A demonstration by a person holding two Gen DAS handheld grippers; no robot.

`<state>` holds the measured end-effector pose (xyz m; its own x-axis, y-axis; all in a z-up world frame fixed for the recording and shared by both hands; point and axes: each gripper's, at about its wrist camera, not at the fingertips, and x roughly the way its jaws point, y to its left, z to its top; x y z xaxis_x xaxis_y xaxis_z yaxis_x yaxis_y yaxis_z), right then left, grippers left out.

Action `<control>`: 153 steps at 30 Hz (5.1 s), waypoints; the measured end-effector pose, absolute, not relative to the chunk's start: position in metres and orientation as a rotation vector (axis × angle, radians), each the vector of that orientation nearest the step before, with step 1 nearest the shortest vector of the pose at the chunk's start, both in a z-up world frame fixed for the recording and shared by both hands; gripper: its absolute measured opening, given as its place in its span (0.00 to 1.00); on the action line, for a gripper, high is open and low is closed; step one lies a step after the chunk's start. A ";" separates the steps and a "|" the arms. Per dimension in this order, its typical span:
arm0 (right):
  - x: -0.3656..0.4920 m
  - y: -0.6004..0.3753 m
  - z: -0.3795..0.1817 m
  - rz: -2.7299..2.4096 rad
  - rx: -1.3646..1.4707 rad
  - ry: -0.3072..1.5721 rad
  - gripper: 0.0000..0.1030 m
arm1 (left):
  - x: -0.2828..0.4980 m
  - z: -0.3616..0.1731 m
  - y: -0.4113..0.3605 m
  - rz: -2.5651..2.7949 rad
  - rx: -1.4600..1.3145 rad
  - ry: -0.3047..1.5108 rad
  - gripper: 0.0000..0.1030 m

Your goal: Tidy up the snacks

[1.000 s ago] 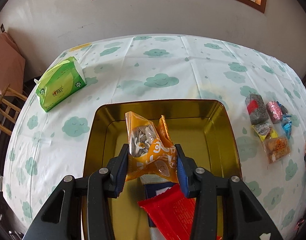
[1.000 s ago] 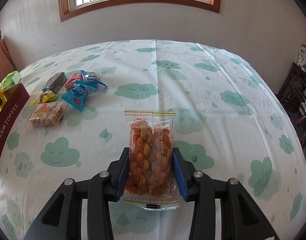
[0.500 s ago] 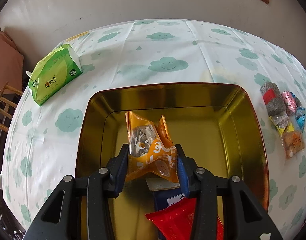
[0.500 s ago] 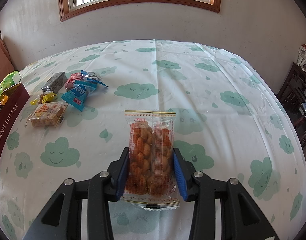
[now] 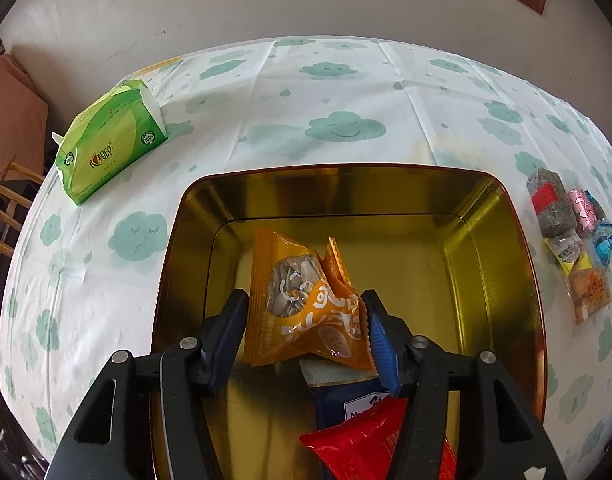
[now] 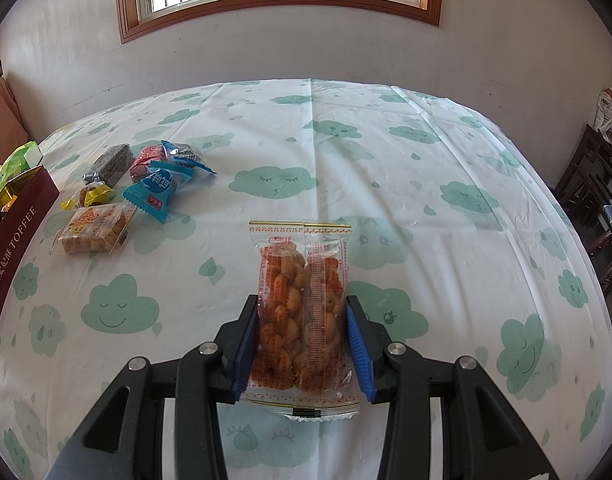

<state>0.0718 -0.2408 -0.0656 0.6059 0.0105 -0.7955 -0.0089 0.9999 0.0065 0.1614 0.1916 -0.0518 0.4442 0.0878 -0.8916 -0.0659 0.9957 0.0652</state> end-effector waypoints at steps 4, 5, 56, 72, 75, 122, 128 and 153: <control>0.072 -0.241 -0.066 0.011 0.002 0.920 0.41 | 0.158 -0.049 0.191 0.091 0.016 1.098 0.56; 0.072 -0.241 -0.066 0.011 0.002 0.920 0.41 | 0.156 -0.047 0.190 0.090 0.017 1.094 0.57; 0.081 -0.135 -0.001 0.152 0.062 0.971 0.39 | -0.010 0.029 0.249 0.310 -0.231 0.836 0.92; 0.066 0.091 0.012 0.582 -0.059 1.007 0.39 | -0.052 0.012 0.313 0.496 -0.372 0.875 0.91; 0.068 0.113 0.000 0.598 -0.061 1.049 0.39 | -0.055 0.012 0.316 0.504 -0.373 0.879 0.91; 0.107 -0.013 0.008 0.599 -0.126 1.012 0.54 | -0.040 0.023 0.273 0.404 -0.294 0.892 0.92; 0.155 -0.071 -0.017 0.617 -0.203 1.118 0.59 | -0.038 0.023 0.262 0.401 -0.270 0.911 0.92; 0.149 -0.072 -0.057 0.785 -0.298 1.138 0.60 | -0.012 0.018 0.225 0.359 -0.191 0.967 0.92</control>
<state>0.1493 -0.0724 -0.0569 0.1931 0.4049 -0.8937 -0.6914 0.7024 0.1689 -0.0118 0.2245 0.0176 0.5148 0.2122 -0.8306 -0.3810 0.9246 0.0001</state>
